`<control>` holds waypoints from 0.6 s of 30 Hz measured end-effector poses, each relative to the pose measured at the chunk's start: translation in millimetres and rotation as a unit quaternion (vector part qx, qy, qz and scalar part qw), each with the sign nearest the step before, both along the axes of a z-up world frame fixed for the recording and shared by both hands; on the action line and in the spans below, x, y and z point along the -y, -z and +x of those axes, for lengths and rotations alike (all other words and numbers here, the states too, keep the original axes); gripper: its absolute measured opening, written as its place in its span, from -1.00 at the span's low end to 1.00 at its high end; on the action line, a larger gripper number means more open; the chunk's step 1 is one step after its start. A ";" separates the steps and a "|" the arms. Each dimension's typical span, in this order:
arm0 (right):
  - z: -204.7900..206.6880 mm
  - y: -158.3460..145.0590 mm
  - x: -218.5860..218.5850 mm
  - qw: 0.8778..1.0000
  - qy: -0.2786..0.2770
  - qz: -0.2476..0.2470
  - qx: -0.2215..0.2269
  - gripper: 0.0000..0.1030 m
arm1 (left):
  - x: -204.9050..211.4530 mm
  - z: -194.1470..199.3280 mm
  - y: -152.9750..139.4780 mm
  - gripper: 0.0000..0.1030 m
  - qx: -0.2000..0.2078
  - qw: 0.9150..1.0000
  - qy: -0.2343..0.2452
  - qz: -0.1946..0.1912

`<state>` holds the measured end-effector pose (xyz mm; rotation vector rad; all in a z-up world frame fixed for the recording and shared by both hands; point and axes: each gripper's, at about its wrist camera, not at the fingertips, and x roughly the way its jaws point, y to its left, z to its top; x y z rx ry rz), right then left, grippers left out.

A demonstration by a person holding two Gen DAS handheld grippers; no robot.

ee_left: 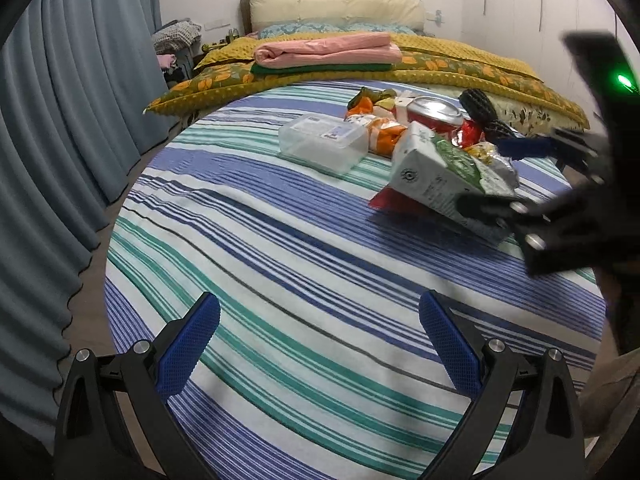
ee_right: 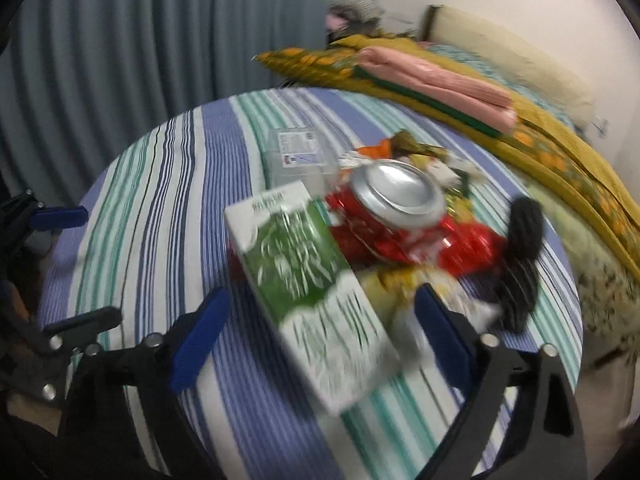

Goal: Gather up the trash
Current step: 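Grasp the green-white milk carton with the right gripper while the left tool approaches the pile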

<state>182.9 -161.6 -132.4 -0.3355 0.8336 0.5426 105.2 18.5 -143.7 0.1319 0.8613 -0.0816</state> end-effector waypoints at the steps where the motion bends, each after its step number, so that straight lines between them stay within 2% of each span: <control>1: 4.9 1.7 -3.9 1.000 -0.006 -0.009 -0.005 0.65 | -2.2 1.3 0.8 0.92 -0.001 1.000 -0.001 0.000; 2: 9.2 4.7 -9.5 1.000 -0.015 -0.021 -0.014 0.64 | -5.6 2.0 1.2 0.92 -0.002 1.000 -0.001 -0.003; 4: 13.1 8.8 -16.7 0.998 -0.027 -0.040 -0.031 0.42 | -9.8 3.0 1.8 0.92 -0.003 1.000 -0.003 -0.007; 5: 13.4 10.0 -18.5 0.997 -0.036 -0.043 -0.046 0.22 | -12.3 3.2 2.0 0.92 -0.003 1.000 -0.004 -0.008; 8: 8.3 7.7 -19.2 0.996 -0.037 -0.048 -0.063 0.14 | -17.9 3.3 2.8 0.92 -0.003 1.000 -0.008 -0.010; 12: -19.5 -6.4 -5.3 0.996 -0.020 -0.008 -0.089 0.09 | -19.5 6.5 4.5 0.92 -0.004 1.000 -0.002 -0.017; 16: -43.1 -12.0 32.4 0.992 0.050 0.026 -0.116 0.09 | -7.7 12.7 2.7 0.92 -0.003 0.999 0.030 -0.022; 18: -46.0 -7.0 55.0 0.988 0.104 0.018 -0.114 0.09 | 3.7 24.8 1.3 0.92 -0.004 0.998 0.059 -0.029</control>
